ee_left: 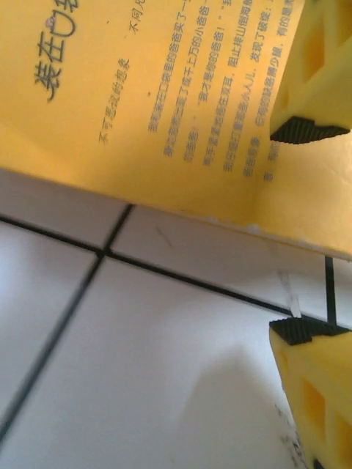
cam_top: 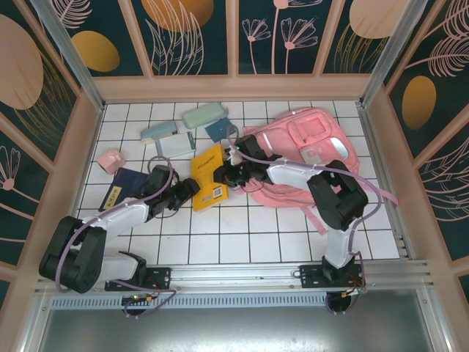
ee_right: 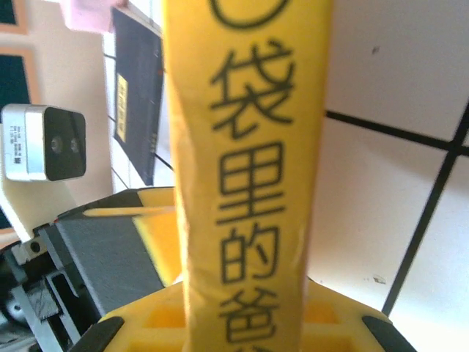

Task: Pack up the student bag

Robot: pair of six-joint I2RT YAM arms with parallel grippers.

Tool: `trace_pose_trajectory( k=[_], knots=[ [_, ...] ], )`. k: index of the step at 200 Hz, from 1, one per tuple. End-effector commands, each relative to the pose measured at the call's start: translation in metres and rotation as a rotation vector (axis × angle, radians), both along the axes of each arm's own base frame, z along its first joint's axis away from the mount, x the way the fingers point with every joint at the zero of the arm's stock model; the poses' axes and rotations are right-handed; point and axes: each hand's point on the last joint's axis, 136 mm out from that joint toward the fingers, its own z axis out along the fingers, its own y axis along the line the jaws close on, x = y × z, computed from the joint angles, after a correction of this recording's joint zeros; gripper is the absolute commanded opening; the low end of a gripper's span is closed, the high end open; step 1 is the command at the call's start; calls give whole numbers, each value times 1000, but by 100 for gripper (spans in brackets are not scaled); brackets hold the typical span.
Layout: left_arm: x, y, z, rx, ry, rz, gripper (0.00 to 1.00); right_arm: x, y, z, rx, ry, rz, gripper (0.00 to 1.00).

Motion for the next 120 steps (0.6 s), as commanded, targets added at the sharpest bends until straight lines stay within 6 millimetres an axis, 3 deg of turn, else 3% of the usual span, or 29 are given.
trace_pose_trajectory(
  k=[1,22,53,60,88,120],
  knots=[
    [21,-13,46,-122,-113,-31,82,20,-12,75,176,-151,-14,0],
    [36,-25,79,-240,-194,-47,92,27,-27,108,258,-193,-31,0],
    [49,-46,115,-421,-274,-104,93,21,-31,150,387,-232,3,0],
    [51,-50,121,-453,-283,-115,92,28,-39,157,407,-241,-13,0],
    [55,-59,142,-562,-331,-152,90,23,-37,172,469,-237,14,0],
    [55,-59,171,-678,-401,-171,82,21,-37,165,467,-216,14,0]
  ],
)
